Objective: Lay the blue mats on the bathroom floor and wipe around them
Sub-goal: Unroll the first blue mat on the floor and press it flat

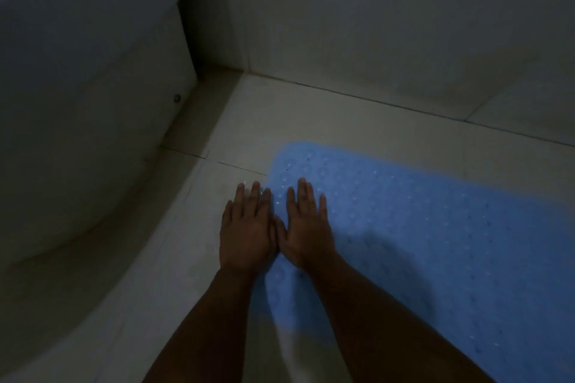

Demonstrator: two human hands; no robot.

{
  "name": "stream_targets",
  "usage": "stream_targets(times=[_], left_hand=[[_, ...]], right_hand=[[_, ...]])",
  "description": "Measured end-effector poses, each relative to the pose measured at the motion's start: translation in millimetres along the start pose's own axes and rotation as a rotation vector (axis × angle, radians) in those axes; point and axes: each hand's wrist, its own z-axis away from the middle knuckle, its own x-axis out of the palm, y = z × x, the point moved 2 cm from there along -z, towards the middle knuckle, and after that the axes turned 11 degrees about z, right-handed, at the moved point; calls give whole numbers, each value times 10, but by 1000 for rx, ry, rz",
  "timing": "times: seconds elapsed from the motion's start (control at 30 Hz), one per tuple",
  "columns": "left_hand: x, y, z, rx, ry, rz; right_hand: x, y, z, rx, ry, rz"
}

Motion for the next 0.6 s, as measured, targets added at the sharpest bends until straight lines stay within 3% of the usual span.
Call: stream_targets(times=[0.13,0.6], left_hand=[[13,-228,3,-33,-38,-22],[-191,-468,-28,-111,-18,8]], right_hand=[[92,-81,20,41,100,75],[22,-102,-9,41,18,69]])
